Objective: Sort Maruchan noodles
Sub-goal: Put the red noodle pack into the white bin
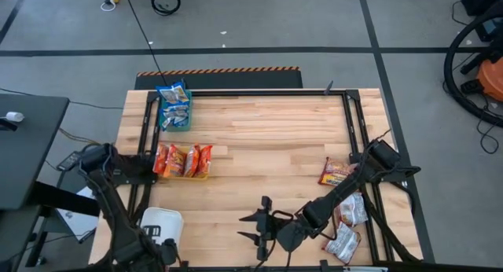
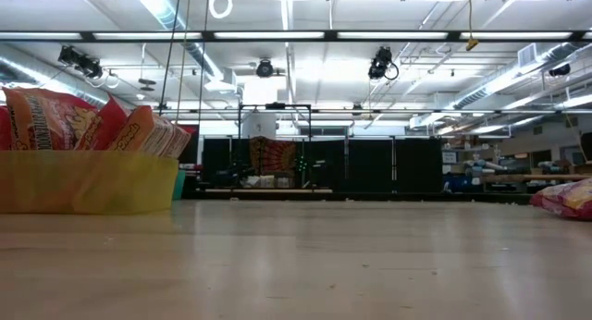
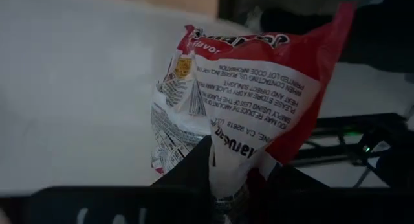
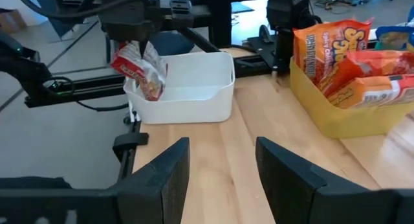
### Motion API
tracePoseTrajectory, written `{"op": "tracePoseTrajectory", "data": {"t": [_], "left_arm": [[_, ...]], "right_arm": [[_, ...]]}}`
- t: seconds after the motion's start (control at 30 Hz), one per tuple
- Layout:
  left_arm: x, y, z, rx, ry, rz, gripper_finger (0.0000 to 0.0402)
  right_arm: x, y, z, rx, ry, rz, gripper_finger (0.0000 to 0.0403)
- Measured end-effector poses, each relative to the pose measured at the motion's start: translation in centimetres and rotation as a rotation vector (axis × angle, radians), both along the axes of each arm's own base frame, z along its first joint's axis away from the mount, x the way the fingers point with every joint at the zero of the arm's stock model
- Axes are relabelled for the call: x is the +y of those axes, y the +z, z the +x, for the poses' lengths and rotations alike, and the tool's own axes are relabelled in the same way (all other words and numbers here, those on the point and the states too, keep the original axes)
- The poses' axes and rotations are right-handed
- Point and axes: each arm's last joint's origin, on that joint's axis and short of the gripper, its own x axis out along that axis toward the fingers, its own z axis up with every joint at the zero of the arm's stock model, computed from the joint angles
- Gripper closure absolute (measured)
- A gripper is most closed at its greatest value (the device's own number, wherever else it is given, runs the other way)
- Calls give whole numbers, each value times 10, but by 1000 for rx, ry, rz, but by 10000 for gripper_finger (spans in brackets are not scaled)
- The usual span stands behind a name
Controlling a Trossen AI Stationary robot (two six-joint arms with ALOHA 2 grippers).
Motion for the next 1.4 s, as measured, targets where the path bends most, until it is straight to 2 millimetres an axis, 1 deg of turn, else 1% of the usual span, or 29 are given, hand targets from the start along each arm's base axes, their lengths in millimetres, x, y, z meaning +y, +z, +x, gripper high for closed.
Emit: {"op": "tracePoseTrajectory", "data": {"t": [0.1, 0.17, 0.4, 0.6, 0.77, 0.83, 0.97, 1.03, 1.2, 1.3, 1.4], "left_arm": [[-7, 0, 1, -69, 9, -31, 329], [-8, 1, 2, -81, 37, -39, 328], [-7, 0, 3, -85, 84, -20, 329], [3, -1, 11, -107, 102, 49, 328], [1, 0, 19, -123, 140, -1, 311], [-1, -4, 21, -106, 153, -5, 299], [-10, -25, 23, 4, 138, 17, 277], [-12, -30, 23, 49, 116, 9, 271], [-12, -28, 21, 78, 113, -8, 267], [-10, -21, 19, 97, 124, -32, 267], [-8, -14, 17, 104, 148, -46, 266]], "right_arm": [[1, 0, -1, 4, 6, -1, 221], [1, 0, -1, 5, 9, 0, 221], [6, -1, -5, 15, 28, -14, 221], [10, -2, -8, 26, 61, -29, 221], [12, -2, -9, 31, 83, -25, 221], [14, -2, -10, 33, 102, -30, 221], [19, -2, -14, 34, 122, -47, 221], [21, -2, -16, 33, 128, -47, 221], [29, -2, -22, 32, 151, -46, 221], [31, -1, -24, 30, 152, -43, 221], [31, -1, -24, 22, 117, -31, 221]]}}
